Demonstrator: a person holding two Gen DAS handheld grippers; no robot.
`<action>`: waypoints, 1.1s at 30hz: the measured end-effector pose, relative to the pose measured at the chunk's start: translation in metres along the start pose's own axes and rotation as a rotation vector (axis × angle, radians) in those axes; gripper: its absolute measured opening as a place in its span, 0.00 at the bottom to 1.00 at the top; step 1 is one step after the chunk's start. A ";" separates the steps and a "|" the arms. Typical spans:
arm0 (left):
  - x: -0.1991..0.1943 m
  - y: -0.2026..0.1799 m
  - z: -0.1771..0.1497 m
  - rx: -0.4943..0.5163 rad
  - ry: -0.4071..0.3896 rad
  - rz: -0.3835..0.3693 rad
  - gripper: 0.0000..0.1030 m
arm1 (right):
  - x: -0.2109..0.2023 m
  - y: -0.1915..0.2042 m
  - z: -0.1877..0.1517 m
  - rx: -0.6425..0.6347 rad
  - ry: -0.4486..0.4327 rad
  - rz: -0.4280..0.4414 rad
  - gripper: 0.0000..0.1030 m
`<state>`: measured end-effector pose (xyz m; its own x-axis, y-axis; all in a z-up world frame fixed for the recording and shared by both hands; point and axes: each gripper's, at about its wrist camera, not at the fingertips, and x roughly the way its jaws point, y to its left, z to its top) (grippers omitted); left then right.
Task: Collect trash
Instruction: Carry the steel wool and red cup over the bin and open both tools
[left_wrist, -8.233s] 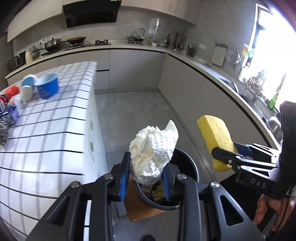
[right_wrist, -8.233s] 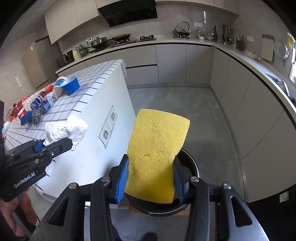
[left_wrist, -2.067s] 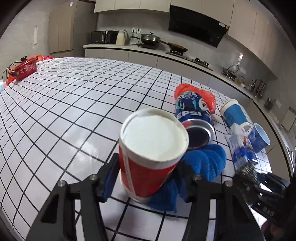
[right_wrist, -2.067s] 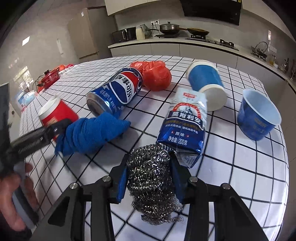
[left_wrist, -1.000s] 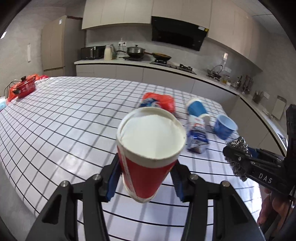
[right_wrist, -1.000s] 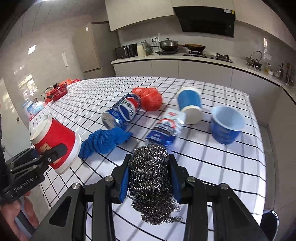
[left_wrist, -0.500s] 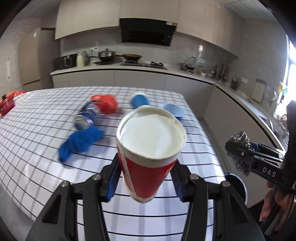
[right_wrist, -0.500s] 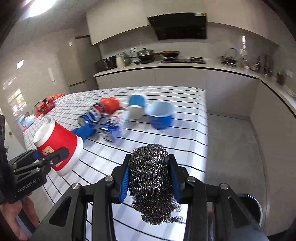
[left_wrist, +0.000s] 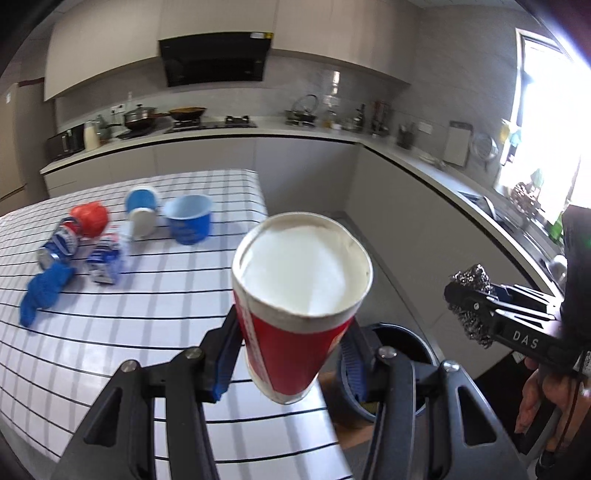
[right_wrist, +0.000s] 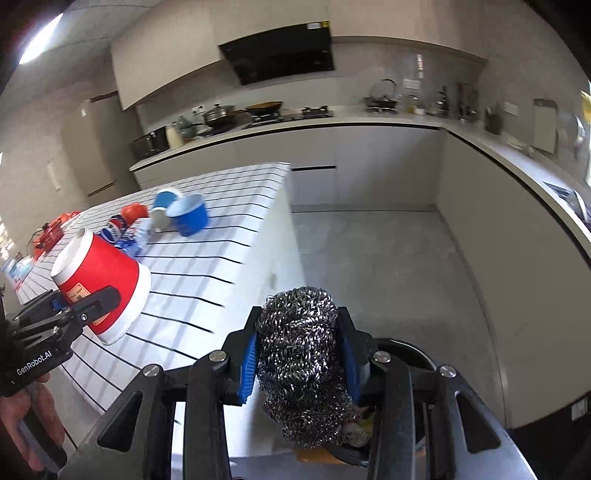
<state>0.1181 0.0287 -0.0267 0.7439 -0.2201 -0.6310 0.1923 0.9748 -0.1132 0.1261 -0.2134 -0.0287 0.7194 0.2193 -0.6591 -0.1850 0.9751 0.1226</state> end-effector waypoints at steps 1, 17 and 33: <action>0.003 -0.008 -0.001 0.007 0.004 -0.008 0.50 | -0.004 -0.010 -0.003 0.010 0.000 -0.008 0.39; 0.061 -0.107 -0.034 0.066 0.133 -0.096 0.50 | 0.004 -0.104 -0.052 0.052 0.102 -0.041 0.39; 0.146 -0.144 -0.084 0.042 0.319 -0.084 0.50 | 0.099 -0.149 -0.090 0.000 0.306 0.077 0.39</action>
<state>0.1451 -0.1406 -0.1673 0.4874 -0.2705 -0.8302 0.2757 0.9498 -0.1476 0.1643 -0.3403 -0.1791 0.4683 0.2723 -0.8406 -0.2312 0.9559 0.1809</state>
